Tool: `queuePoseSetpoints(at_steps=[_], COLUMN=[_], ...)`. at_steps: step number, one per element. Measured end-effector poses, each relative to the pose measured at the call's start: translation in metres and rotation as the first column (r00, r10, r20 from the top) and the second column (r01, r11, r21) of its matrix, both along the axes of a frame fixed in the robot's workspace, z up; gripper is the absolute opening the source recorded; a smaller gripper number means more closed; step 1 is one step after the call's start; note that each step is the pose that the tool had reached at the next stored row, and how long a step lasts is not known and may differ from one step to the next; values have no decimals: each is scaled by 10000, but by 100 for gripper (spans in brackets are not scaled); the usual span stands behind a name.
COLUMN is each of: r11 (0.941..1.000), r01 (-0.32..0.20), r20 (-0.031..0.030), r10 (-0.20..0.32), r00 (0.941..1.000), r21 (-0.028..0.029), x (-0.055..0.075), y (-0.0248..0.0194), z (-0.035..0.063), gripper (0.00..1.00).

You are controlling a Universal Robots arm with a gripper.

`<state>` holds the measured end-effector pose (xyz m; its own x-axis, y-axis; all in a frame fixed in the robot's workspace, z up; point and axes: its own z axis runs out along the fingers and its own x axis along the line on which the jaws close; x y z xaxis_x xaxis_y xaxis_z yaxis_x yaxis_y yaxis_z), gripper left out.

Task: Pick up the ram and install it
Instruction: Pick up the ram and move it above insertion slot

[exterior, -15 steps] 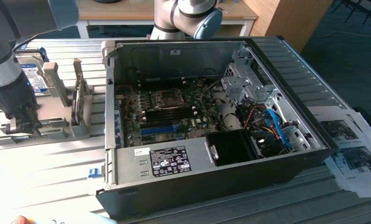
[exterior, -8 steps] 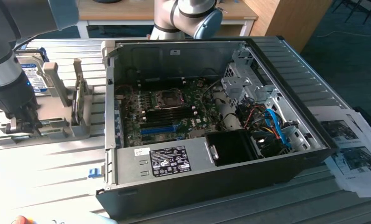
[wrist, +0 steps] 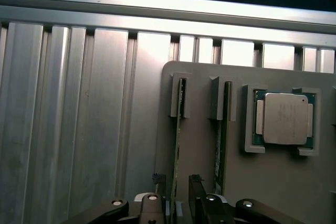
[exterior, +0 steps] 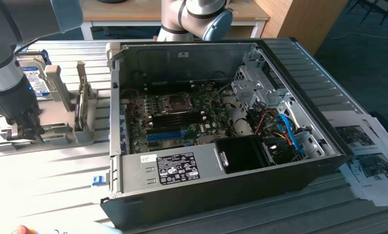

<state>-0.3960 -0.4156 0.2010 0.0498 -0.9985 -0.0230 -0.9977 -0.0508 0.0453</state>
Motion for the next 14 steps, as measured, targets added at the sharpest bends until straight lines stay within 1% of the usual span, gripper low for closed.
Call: queuePoseSetpoints(at_steps=[14], r11=[10000], r01=[0], r20=[1], r10=[0], r00=[10000], r21=[0], x=[0], y=[0], z=[0], gripper=[31])
